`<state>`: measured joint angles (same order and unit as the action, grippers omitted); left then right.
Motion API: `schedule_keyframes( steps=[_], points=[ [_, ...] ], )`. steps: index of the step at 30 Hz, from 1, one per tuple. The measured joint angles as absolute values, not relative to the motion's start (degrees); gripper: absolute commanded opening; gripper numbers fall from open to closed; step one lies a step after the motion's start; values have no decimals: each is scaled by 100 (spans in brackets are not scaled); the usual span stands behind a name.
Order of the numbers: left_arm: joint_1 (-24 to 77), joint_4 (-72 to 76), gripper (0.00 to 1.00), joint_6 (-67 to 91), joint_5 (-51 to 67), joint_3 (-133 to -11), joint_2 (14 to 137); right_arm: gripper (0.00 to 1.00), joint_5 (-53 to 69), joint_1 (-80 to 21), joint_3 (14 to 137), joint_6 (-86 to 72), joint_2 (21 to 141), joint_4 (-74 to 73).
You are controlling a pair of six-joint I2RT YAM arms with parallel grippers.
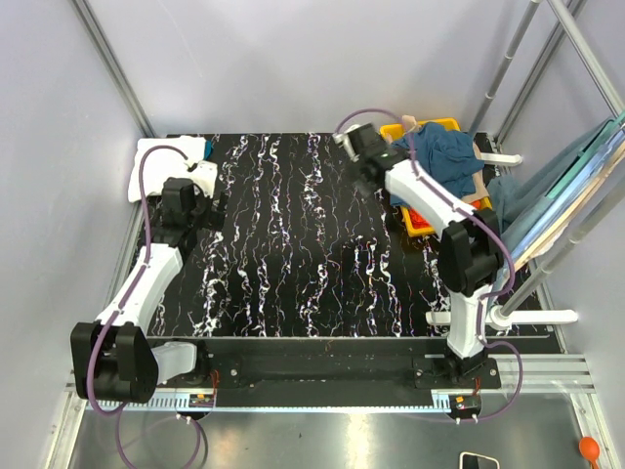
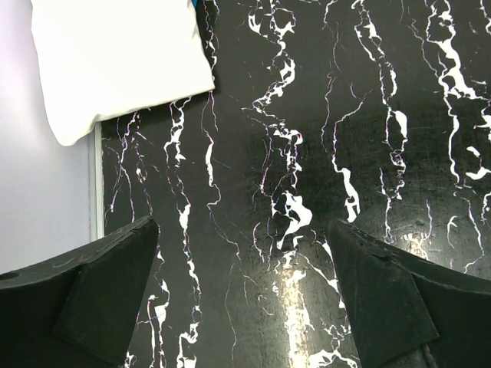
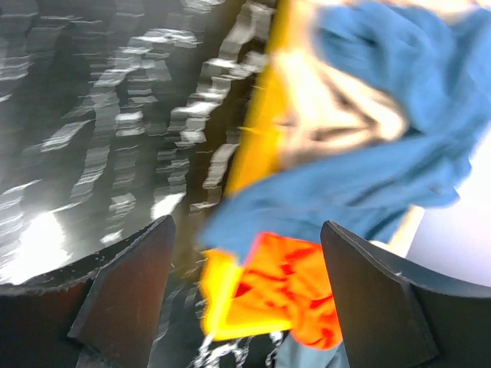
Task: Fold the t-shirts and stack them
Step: Grab the tshirt from the pile
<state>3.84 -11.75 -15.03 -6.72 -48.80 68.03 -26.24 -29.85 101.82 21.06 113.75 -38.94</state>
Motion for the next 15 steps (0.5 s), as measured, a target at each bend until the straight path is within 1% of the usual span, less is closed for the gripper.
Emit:
schedule_keyframes(
  steps=[6, 15],
  points=[
    [384, -1087, 99, -1529, -674, -4759, 6803, 85, -2539, -1903, 10230, 2130, 11452, -3706],
    [384, -985, 99, -1509, -670, -4720, 6886, 84, -1988, -1236, 10217, 2099, 11452, -3623]
  ],
)
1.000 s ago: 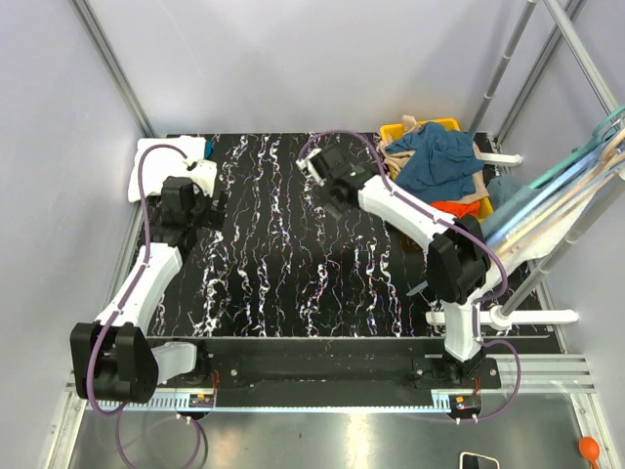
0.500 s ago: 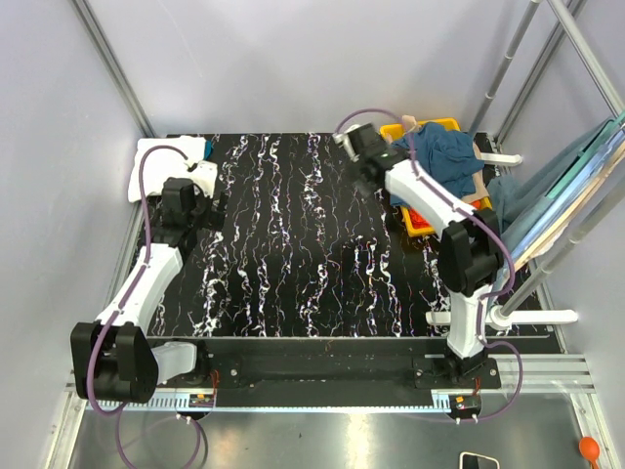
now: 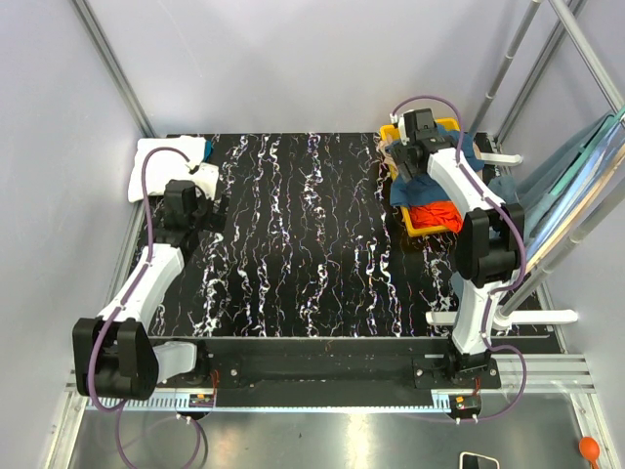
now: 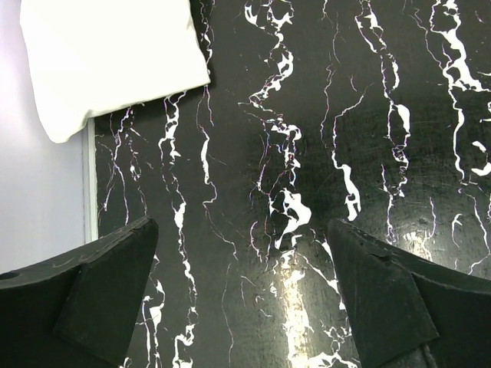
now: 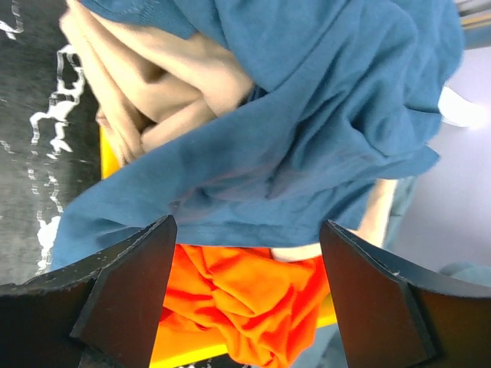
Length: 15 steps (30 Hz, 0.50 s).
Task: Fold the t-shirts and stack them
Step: Grab the tshirt from the pile
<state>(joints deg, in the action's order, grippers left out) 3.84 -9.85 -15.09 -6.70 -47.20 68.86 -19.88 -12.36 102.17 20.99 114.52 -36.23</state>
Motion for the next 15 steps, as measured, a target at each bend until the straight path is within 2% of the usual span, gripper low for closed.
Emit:
schedule_keyframes(
  steps=[11, 14, 15],
  points=[
    [384, -934, 99, -1503, -670, -4720, 6928, 81, -895, -987, 10639, 1710, 11900, -3677],
    [384, -937, 99, -1503, -670, -4720, 6963, 74, -725, -886, 10777, 1645, 12064, -3701],
    [384, -934, 99, -1503, -672, -4720, 6978, 64, -668, -862, 10816, 1627, 12114, -3715]
  ],
)
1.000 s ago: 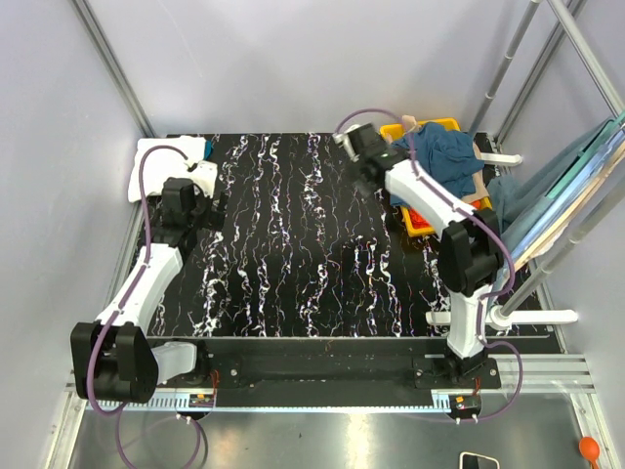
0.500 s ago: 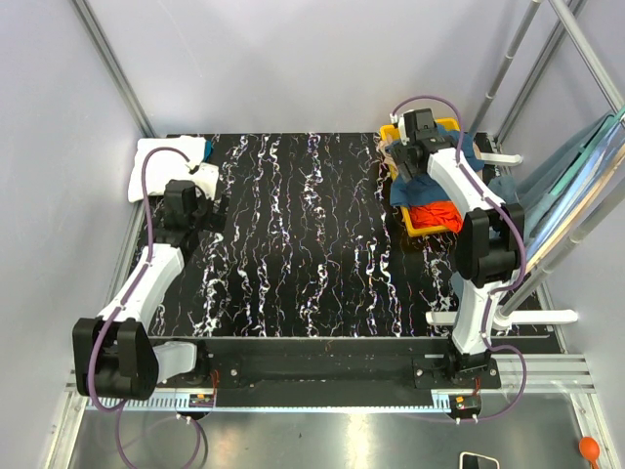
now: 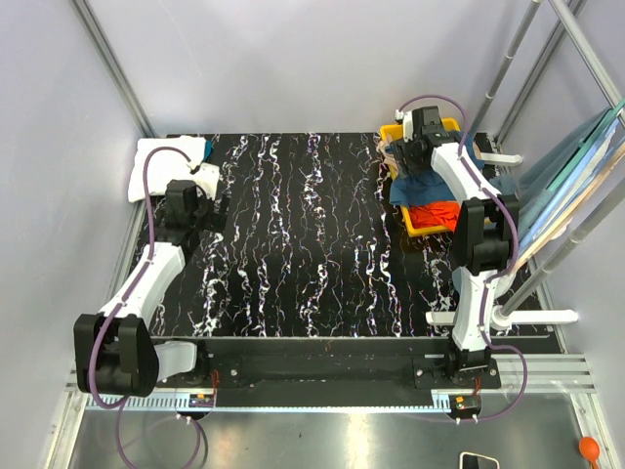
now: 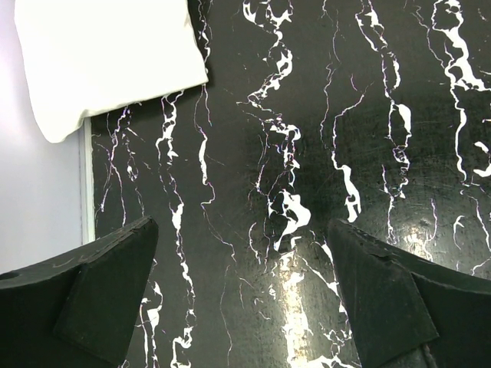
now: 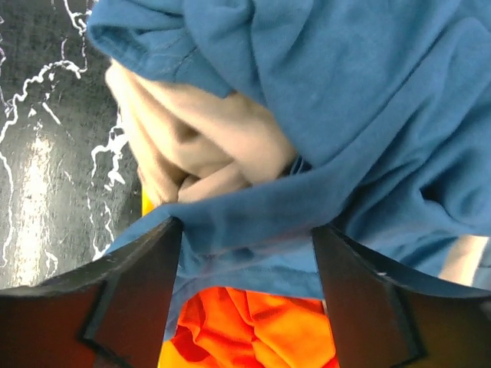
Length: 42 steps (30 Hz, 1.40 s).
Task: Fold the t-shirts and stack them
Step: Grab the tshirt from the pile
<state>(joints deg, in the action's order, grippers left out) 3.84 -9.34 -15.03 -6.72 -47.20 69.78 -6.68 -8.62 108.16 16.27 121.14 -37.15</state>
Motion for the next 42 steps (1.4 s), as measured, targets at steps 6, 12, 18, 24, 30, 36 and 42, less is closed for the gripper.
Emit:
schedule_keyframes(
  steps=[6, 12, 18, 24, 30, 36, 42],
  points=[
    [384, -934, 99, -1503, -672, -4720, 7026, 1, -412, -805, 10875, 1540, 12254, -3736],
    [384, -932, 99, -1500, -672, -4720, 7039, 0, -331, -781, 10875, 1522, 12254, -3793],
    [384, -934, 99, -1474, -670, -4720, 7039, 0, -331, -781, 10873, 1549, 12090, -3966],
    [384, -943, 99, -1400, -666, -4720, 7039, 0, -340, -781, 11467, 1660, 11762, -4665],
    [384, -991, 99, -1347, -646, -4722, 7039, 0, -364, -781, 12744, 1841, 11528, -5422],
    [384, -1085, 99, -1315, -642, -4729, 7035, 0, -510, -781, 13367, 2021, 11428, -5859],
    [384, -1114, 98, -1308, -637, -4764, 6967, 0, -429, -781, 13699, 2132, 11500, -6226]
  ],
)
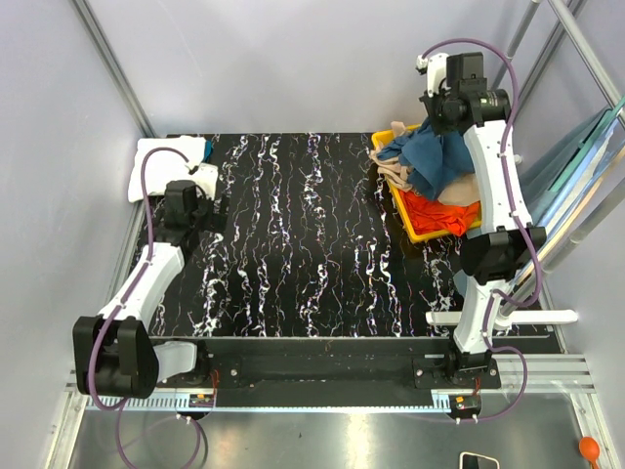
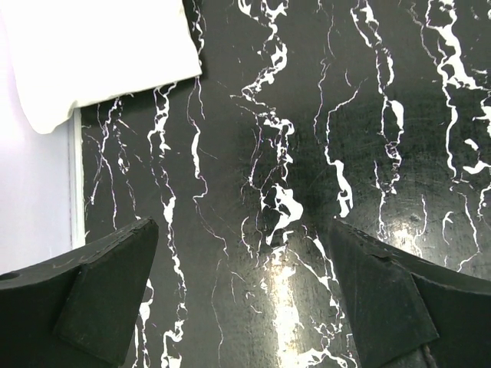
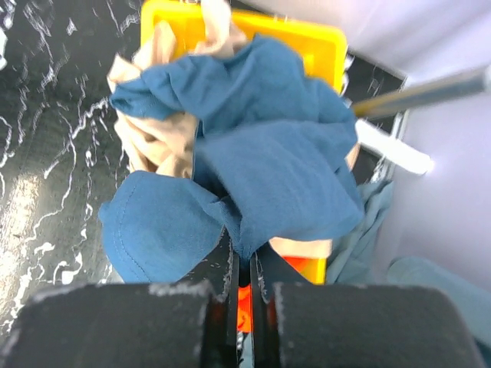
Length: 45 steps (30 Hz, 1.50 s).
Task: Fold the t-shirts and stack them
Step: Grab the tshirt from the pile, then move the tshirt to the center of the board
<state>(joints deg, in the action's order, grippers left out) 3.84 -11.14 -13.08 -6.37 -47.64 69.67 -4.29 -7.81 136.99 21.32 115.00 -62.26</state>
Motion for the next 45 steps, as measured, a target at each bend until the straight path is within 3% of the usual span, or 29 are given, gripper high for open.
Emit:
schedule_keyframes(
  steps=[8, 14, 26, 35, 40, 42, 43, 45],
  points=[
    [388, -1155, 99, -1216, -408, -5111, 6866, 0, -167, -781, 15179, 2698, 11636, -6095],
    [478, -1146, 99, -1208, -224, -5463, 6866, 0, 596, -987, 15130, 2886, 11286, -5328],
    [504, -1107, 99, -1203, -196, -5583, 7179, 0, 1009, -2877, 15367, 3273, 10969, -3997],
    [519, -1017, 99, -1264, -464, -5590, 7240, 0, 1020, -4501, 15058, 3332, 10691, -4134],
    [508, -753, 99, -1214, -1227, -5603, 7301, 0, 1015, -5194, 14794, 3232, 10694, -4517],
    [427, -720, 99, -1151, -1490, -5669, 7408, 7, 1020, -5336, 14527, 3179, 10691, -4565],
    [340, -742, 99, -1070, -1621, -5745, 7487, 19, 1020, -5369, 14337, 3140, 10685, -4580],
    [91, -768, 99, -958, -1782, -5902, 7616, 31, 1020, -5384, 13968, 3052, 10687, -4615]
  ],
)
